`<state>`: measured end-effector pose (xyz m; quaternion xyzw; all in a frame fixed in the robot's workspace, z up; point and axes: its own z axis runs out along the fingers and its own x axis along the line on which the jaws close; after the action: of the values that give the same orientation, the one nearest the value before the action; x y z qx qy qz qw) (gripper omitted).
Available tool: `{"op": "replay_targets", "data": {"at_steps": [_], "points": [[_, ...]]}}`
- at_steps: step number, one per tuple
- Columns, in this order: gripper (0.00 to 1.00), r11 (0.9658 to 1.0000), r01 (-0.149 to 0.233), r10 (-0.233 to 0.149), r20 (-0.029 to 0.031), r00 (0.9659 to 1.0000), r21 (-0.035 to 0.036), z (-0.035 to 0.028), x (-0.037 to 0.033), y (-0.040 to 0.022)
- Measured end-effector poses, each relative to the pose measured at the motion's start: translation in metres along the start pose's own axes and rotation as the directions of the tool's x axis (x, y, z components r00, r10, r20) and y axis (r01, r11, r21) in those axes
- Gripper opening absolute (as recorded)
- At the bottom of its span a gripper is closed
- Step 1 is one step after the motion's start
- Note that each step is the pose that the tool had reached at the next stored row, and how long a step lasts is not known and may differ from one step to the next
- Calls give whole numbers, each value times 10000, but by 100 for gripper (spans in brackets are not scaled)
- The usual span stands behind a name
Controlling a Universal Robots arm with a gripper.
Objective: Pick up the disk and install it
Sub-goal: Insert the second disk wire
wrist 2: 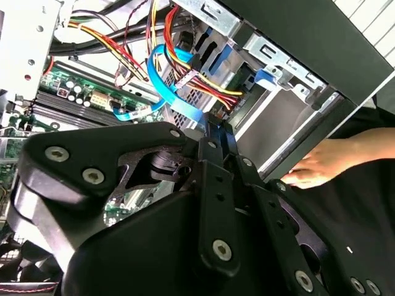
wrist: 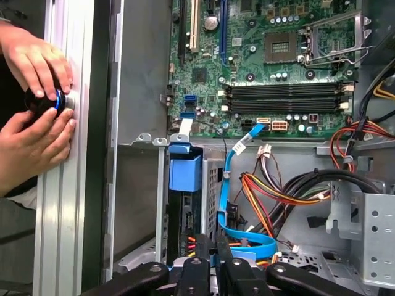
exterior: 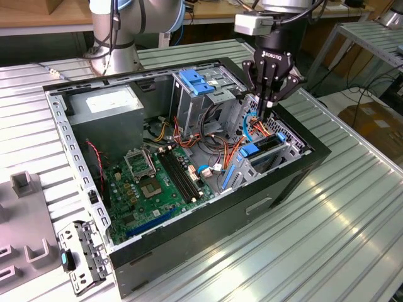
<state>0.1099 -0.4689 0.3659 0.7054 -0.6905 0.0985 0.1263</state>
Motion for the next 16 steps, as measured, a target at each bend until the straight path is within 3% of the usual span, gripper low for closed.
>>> {"op": "replay_targets", "data": {"at_steps": [2,3,5,6,8,10,14,16], "points": [[16,10000,15,-15,117,9999,11,7,21,7],[16,10000,30,-31,295,9996,21,15,39,11],[16,10000,44,-46,522,9986,30,22,62,18],[16,10000,52,-54,604,9982,35,27,77,25],[16,9999,91,-95,638,9979,60,44,122,44],[16,9998,176,-181,634,9978,97,66,180,78],[16,9996,258,-265,630,9977,124,73,181,122],[16,9992,346,-356,656,9972,176,91,226,142]]}}
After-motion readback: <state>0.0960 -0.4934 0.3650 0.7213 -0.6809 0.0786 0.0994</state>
